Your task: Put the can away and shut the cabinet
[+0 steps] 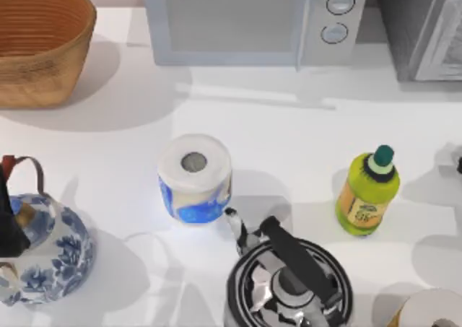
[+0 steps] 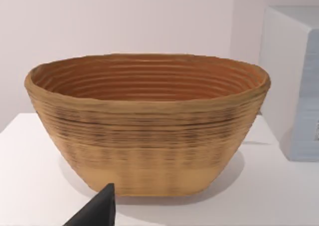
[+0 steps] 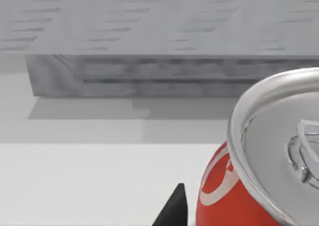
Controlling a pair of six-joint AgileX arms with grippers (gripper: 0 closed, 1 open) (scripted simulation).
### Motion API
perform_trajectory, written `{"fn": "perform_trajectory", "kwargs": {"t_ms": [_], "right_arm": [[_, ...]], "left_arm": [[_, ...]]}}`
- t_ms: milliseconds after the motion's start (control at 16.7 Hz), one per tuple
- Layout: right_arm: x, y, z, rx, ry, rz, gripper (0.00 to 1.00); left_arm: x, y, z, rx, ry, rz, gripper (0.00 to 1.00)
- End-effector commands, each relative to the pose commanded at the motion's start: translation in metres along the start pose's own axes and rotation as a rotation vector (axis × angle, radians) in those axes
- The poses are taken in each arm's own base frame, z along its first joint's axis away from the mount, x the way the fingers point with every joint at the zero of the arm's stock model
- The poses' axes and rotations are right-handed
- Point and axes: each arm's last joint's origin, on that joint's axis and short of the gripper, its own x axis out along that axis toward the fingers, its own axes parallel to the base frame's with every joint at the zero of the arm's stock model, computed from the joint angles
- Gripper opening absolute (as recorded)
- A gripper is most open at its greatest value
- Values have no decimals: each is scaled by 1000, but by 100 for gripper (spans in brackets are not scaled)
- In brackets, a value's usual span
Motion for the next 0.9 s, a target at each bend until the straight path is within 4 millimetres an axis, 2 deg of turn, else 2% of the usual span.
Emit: {"fn": "perform_trajectory", "kwargs": {"t_ms": [300,900], "right_arm": [[0,0,0,0,0,0,2],[0,-1,0,2,0,-2,0]], "left_arm": [[0,0,0,0,0,0,100],[0,0,0,0,0,0,100]]}}
